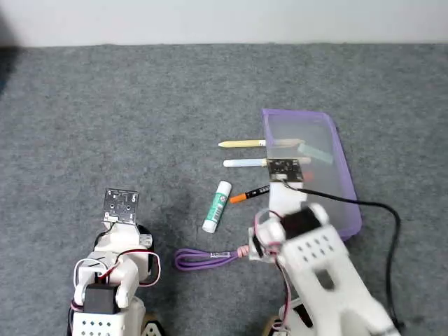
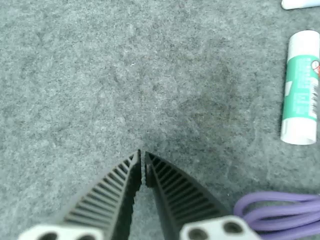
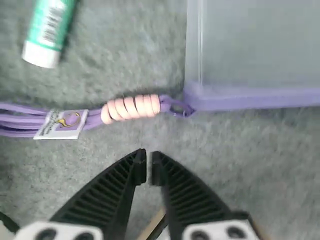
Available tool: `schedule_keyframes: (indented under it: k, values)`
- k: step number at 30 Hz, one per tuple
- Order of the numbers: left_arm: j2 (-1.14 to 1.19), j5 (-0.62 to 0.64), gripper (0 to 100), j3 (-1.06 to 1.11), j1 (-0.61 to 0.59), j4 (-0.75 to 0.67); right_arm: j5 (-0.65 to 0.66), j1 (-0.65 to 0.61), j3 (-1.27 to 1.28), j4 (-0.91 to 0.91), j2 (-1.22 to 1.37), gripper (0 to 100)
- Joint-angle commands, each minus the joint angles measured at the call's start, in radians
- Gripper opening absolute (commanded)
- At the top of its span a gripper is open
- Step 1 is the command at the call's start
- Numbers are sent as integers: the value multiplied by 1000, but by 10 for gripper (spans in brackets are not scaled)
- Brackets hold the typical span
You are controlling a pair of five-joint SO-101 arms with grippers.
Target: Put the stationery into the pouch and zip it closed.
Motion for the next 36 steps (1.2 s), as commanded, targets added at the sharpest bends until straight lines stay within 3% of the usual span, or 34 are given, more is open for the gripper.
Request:
schedule_keyframes:
  k: [1,4,14,36]
  values:
    - [-8,-3,15,-10,-5,5,-75,-68,-92,2,148,210]
    - [-8,-3,15,-10,-5,5,-77,-104,-104,-33,214,266]
    - [-8,-3,15,-10,-5,5,-97,-107,-106,-220,278,267]
    - [-8,-3,15,-10,-5,5,-232,-154,-138,-375,503,269]
